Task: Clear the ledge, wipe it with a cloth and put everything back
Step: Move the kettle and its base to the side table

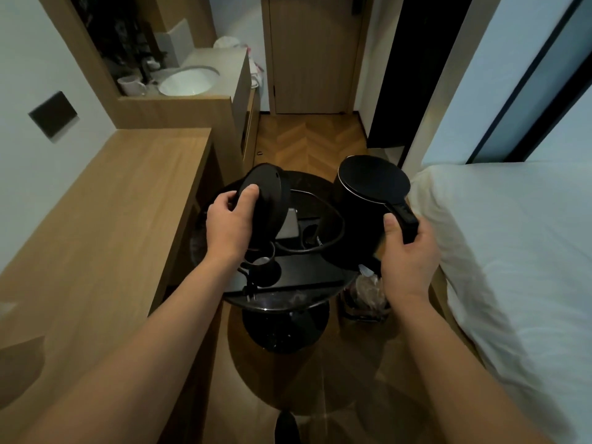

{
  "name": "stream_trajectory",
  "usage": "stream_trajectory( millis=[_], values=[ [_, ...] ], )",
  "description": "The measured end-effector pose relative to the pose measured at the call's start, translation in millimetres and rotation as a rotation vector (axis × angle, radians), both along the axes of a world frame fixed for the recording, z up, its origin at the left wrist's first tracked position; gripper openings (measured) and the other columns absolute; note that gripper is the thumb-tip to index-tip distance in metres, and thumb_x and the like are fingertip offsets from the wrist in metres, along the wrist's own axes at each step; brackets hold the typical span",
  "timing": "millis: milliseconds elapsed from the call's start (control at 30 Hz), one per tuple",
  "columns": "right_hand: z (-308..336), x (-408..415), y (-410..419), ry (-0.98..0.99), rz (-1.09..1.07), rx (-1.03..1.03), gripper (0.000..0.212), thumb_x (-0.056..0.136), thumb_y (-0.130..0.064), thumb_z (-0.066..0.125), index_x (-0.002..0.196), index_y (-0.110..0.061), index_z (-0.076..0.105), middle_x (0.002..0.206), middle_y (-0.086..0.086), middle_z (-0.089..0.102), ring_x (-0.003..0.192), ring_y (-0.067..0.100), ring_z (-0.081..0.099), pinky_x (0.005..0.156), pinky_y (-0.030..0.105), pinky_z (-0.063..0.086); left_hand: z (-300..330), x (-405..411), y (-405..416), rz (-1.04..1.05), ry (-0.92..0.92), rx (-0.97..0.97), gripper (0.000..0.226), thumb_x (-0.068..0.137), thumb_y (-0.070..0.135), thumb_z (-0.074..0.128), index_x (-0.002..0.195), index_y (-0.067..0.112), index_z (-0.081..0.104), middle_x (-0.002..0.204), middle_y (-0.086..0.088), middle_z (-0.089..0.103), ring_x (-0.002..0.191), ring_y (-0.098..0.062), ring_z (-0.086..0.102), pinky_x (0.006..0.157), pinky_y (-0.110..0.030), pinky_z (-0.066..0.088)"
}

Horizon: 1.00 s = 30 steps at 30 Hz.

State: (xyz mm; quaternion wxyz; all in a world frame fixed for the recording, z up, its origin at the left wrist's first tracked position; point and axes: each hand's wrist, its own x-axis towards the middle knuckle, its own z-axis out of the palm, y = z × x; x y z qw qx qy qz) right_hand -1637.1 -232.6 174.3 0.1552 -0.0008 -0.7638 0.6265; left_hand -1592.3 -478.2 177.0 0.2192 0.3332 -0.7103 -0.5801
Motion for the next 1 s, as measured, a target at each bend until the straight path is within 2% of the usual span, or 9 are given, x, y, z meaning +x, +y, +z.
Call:
stream_trajectory(
  millis=[133,233,467,567,633,800,867,1000],
  values=[
    [0.6,-51.6,-24.3,-0.022,-0.013,-0.047,0.013,0.096,-0.032,0.063,0.102,-0.02,0.06,0.086,-0.012,0.062,0.074,-0.011,0.056,0.064,0.002,0.04,11.4,-59.0,-31.8,0.02,0.001,-0.001,0.08,0.069,0.08,0.056,0.125,0.023,0.061,0.116,-0.001,0.065,0.106,-0.021,0.063,0.094,-0.051,0.055],
    [-1.7,-95.7,-37.5,-0.017,-0.019,-0.047,0.013,0.097,-0.031,0.062,0.102,-0.02,0.06,0.086,-0.011,0.062,0.07,-0.011,0.056,0.063,0.003,0.04,15.1,-103.8,-51.5,0.017,-0.011,-0.052,0.083,0.069,0.081,0.057,0.128,0.022,0.061,0.12,-0.001,0.064,0.109,-0.02,0.061,0.097,-0.05,0.054],
    [-26.1,-216.4,-64.7,-0.035,-0.017,-0.045,0.015,0.097,-0.031,0.062,0.099,-0.017,0.059,0.084,-0.012,0.058,0.07,-0.012,0.054,0.064,0.005,0.04,17.0,-220.9,-89.1,-0.006,-0.067,-0.269,0.085,0.071,0.081,0.056,0.133,0.023,0.059,0.127,-0.001,0.06,0.119,-0.02,0.056,0.104,-0.047,0.048],
    [-42.7,-271.1,-79.0,-0.064,0.01,-0.044,0.016,0.096,-0.032,0.063,0.102,-0.017,0.06,0.089,-0.008,0.061,0.076,-0.012,0.056,0.067,0.004,0.041,14.2,-268.6,-103.6,-0.026,-0.093,-0.365,0.081,0.073,0.08,0.057,0.132,0.024,0.06,0.125,0.001,0.061,0.118,-0.018,0.058,0.103,-0.045,0.049],
    [-55.8,-302.6,-91.4,-0.095,0.026,-0.056,0.018,0.096,-0.03,0.064,0.106,-0.015,0.061,0.088,-0.012,0.06,0.075,-0.014,0.056,0.067,0.003,0.04,10.8,-296.9,-112.2,-0.03,-0.107,-0.408,0.077,0.074,0.078,0.059,0.129,0.025,0.061,0.123,0.001,0.063,0.115,-0.017,0.059,0.102,-0.042,0.05],
    [-93.4,-364.0,-115.4,-0.14,0.09,-0.01,0.024,0.096,-0.028,0.064,0.113,-0.011,0.06,0.087,-0.017,0.057,0.076,-0.019,0.055,0.067,0.001,0.039,-8.8,-342.9,-132.7,0.002,-0.108,-0.355,0.073,0.075,0.074,0.06,0.127,0.022,0.064,0.119,0.002,0.066,0.11,-0.014,0.063,0.099,-0.042,0.052],
    [-108.1,-382.2,-122.8,-0.153,0.079,-0.002,0.025,0.096,-0.029,0.064,0.113,-0.011,0.061,0.087,-0.018,0.057,0.075,-0.019,0.055,0.068,0.001,0.039,-21.2,-355.9,-140.2,-0.003,-0.115,-0.342,0.07,0.077,0.07,0.061,0.127,0.021,0.064,0.118,0.003,0.067,0.11,-0.014,0.063,0.098,-0.038,0.053],
    [-131.1,-406.4,-127.0,-0.162,0.046,0.02,0.028,0.096,-0.032,0.064,0.113,-0.01,0.062,0.09,-0.017,0.058,0.078,-0.016,0.055,0.071,0.001,0.038,-47.1,-381.9,-153.9,-0.126,-0.16,-0.378,0.064,0.08,0.066,0.062,0.125,0.02,0.064,0.115,0.006,0.066,0.105,-0.006,0.062,0.089,-0.023,0.05]
  ],
)
